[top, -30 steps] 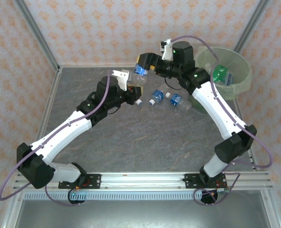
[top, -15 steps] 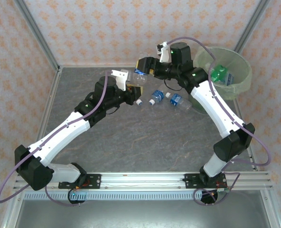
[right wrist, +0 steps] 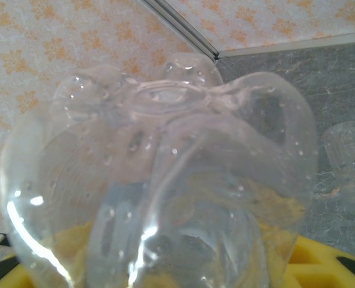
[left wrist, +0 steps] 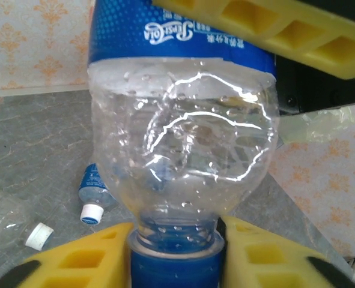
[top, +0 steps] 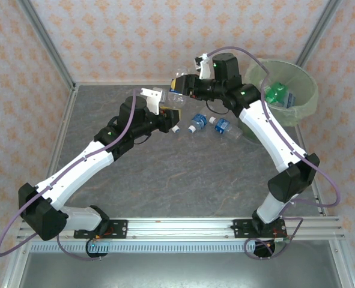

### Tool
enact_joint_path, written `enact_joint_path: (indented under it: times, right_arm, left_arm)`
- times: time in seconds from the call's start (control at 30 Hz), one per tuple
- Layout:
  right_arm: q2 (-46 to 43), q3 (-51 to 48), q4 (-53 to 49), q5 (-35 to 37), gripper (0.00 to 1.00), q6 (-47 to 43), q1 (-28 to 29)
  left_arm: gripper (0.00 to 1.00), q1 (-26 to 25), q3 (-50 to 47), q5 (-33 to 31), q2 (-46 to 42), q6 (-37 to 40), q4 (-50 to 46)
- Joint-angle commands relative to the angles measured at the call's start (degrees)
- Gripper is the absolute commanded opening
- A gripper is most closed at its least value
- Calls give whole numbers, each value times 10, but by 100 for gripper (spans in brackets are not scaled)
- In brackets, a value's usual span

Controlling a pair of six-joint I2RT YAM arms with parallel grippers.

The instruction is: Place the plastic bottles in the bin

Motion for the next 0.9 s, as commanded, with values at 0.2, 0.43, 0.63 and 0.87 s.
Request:
enact_joint_path:
  times: [0.2, 0.43, 0.63, 0.87]
  right_arm:
    - [-10, 24, 11, 29, 41, 25, -35]
    - [-48, 0, 23, 61, 41, 68, -129]
    - [-85, -10, 0, 138, 41, 70, -219]
    - [-113, -41, 0, 181, 41, 110, -323]
  left_arm:
    - [98, -6, -4, -55, -30, 7, 18]
    - [99, -6, -23, -87, -51, 4, 28]
    - [99, -6, -39, -94, -61, 1, 34]
    - [99, -5, -46, -93, -68, 5, 35]
